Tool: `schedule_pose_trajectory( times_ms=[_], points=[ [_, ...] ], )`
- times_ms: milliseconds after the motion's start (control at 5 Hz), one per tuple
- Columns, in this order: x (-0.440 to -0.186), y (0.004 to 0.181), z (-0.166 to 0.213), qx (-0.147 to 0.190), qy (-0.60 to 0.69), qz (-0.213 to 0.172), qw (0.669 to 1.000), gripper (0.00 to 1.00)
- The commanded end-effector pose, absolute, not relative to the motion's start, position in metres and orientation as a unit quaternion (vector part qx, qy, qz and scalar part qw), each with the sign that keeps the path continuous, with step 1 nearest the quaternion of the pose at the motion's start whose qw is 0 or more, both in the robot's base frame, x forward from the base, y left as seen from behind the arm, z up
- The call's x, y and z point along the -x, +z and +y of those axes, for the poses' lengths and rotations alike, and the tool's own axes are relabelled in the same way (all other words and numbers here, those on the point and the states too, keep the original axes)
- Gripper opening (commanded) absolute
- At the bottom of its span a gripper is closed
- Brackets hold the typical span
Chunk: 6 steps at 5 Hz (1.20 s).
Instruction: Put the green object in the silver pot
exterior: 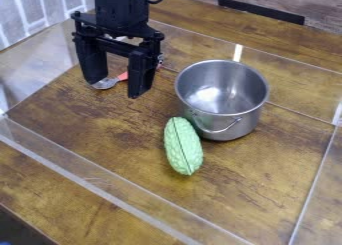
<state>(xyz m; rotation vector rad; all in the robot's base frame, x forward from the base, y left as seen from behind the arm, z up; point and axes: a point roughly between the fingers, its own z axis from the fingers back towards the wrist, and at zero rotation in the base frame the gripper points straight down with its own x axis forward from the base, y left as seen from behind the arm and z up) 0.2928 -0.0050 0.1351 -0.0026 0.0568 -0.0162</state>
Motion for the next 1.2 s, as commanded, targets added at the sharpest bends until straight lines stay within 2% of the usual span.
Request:
schedule_pose_trajectory(
  times_ms=[0, 400, 800, 1000],
  points=[
    [-0.289, 0.132, -0.006, 0.003, 0.004, 0.041, 0.999, 1.0],
    [-0.302, 0.119, -0.015, 0.009, 0.089, 0.043, 0.995, 1.0],
    [-0.319, 0.121, -0.047, 0.022, 0.109, 0.015, 0.994, 1.0],
    [-0.323, 0.114, -0.063, 0.029, 0.159, 0.006, 0.987, 1.0]
  ],
)
